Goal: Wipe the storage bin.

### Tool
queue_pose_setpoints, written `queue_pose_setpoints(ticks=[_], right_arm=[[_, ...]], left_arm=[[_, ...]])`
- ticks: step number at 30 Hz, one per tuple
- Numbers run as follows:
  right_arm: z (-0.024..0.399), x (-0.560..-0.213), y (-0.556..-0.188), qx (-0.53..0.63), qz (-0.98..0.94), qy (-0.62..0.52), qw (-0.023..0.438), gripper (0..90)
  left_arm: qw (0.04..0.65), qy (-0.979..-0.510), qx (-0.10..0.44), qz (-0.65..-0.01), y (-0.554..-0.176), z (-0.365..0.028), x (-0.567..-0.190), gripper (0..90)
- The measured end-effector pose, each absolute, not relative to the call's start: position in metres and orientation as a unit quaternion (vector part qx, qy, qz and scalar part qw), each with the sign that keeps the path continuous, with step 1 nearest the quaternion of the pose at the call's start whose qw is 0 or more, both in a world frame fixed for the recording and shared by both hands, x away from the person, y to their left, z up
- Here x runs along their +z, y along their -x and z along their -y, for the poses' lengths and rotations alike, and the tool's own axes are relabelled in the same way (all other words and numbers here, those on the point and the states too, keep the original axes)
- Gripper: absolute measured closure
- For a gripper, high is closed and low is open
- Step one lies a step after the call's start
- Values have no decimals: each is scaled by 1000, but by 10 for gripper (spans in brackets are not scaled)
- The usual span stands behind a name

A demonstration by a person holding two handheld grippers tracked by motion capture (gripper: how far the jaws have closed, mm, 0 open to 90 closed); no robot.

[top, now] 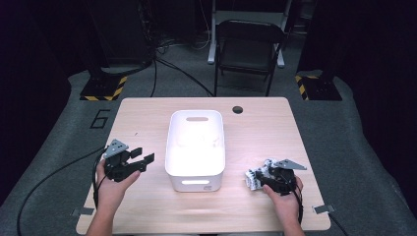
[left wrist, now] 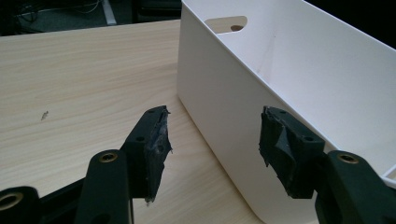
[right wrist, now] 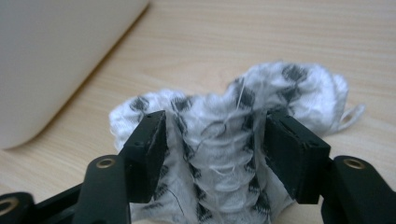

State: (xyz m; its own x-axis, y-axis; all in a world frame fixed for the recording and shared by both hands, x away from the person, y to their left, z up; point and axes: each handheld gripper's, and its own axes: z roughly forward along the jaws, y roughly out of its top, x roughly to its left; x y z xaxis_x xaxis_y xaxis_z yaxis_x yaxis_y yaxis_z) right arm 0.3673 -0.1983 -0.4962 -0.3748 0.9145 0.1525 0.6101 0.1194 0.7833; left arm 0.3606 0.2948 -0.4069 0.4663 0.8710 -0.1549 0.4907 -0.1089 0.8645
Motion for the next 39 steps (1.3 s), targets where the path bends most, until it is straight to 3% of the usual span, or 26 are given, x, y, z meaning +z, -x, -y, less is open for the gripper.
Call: queue_pose_setpoints(ticks=[8, 25, 31, 39], right_arm=[[202, -483, -359, 443, -699, -519, 214, 349], [183, -424, -334, 547, -676, -454, 194, 388], [177, -430, -327, 530, -714, -428, 163, 399], [177, -454, -319, 508, -741, -409, 161, 402]], left_arm=[[469, -714, 206, -478, -361, -295, -407, 422], [477, -719, 199, -466, -359, -284, -395, 422], [477, -722, 196, -461, -359, -278, -393, 422], [464, -730, 203, -459, -351, -284, -406, 421]])
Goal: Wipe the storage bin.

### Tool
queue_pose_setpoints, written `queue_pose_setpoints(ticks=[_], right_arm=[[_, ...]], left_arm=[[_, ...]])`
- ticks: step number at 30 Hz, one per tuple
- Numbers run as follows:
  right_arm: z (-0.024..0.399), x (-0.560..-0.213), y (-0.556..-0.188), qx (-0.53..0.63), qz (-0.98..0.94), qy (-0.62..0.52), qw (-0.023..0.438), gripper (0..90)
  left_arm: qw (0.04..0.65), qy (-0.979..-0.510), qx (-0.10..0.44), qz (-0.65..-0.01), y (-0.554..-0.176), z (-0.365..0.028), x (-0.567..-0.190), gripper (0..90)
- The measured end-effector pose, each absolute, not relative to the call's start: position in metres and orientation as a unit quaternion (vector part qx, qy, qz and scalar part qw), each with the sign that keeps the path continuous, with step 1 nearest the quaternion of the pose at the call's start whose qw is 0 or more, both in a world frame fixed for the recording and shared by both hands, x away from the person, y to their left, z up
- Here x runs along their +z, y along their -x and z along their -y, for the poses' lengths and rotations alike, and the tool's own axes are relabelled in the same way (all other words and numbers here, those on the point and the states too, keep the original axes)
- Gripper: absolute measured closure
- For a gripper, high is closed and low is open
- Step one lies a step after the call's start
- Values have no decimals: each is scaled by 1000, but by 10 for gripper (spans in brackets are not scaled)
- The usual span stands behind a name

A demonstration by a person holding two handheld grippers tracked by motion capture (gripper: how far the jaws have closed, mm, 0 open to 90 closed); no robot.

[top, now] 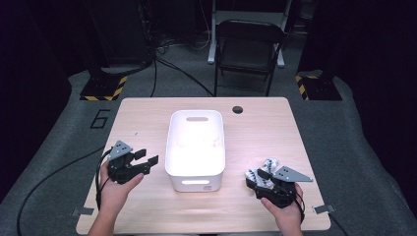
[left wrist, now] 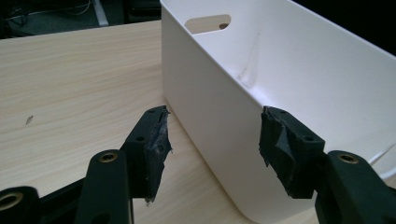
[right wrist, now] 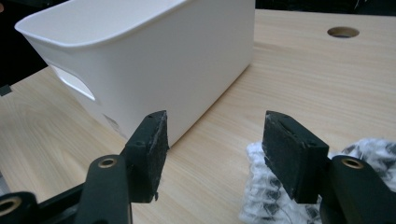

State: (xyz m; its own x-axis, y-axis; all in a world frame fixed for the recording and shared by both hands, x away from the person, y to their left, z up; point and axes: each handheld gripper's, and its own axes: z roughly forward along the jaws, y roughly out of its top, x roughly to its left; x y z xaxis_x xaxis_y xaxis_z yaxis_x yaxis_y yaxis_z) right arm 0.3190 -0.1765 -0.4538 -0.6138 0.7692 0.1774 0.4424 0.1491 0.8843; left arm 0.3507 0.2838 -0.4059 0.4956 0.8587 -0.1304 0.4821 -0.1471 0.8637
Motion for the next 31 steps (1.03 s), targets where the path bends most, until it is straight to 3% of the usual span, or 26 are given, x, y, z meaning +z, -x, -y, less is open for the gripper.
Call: queue_pose_setpoints(ticks=[18, 31], right_arm=[[171, -488, -324, 477, -754, -426, 150, 408], [164, -496, -326, 466, -764, -420, 151, 408]], left_arm=[[451, -742, 217, -445, -327, -293, -449, 416], [435, -748, 210, -455, -330, -296, -471, 409]])
